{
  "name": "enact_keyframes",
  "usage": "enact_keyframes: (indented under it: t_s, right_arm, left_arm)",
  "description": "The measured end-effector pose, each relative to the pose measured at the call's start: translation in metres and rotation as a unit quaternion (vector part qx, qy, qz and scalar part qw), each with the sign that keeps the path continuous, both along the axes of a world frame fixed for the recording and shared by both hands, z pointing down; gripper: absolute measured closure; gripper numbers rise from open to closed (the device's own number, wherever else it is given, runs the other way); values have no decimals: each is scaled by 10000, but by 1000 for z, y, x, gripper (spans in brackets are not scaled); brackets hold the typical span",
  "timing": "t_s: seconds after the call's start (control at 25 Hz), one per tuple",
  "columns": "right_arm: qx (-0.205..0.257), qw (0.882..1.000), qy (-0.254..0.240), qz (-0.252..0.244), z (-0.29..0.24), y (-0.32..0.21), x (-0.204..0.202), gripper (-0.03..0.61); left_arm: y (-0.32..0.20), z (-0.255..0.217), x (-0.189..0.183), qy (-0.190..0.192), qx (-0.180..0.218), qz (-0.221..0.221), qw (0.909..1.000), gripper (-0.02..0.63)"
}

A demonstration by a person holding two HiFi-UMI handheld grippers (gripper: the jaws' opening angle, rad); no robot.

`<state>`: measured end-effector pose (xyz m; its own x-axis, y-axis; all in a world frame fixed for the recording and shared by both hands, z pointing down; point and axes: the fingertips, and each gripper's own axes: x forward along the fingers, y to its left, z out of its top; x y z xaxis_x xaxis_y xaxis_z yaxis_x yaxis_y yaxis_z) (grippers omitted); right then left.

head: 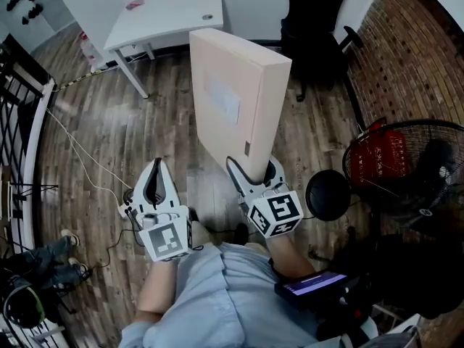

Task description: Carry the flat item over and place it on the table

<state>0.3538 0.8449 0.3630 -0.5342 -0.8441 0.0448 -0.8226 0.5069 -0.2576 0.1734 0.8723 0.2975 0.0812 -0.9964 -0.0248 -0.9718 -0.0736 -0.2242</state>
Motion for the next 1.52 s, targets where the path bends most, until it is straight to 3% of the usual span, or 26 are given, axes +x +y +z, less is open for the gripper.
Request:
enact_keyframes:
  t_s: [0.4,0.68,1.0,1.16,1.52]
  right_arm:
    - [-300,9995,54,-12,29,-94,-49,290]
    - [-361,9993,7,39,30,-202,-125,293]
    - [-124,9997,-62,179,0,-304,-191,292]
    - [33,9997,-57,240,-13,-332,-207,291]
    - [16,9992,30,386,-9,-378,-206,291]
  left_arm:
    - [-98,29,-55,183,-146,-86,9997,604]
    - [-207,26,-129,311,-169,8,9994,604]
    - [-309,-3,-199,358,189,178,9990,604]
    - [-337,-7,-218,300,260,267,9989,604]
    - [-378,14,-228,313,-35,206,9993,604]
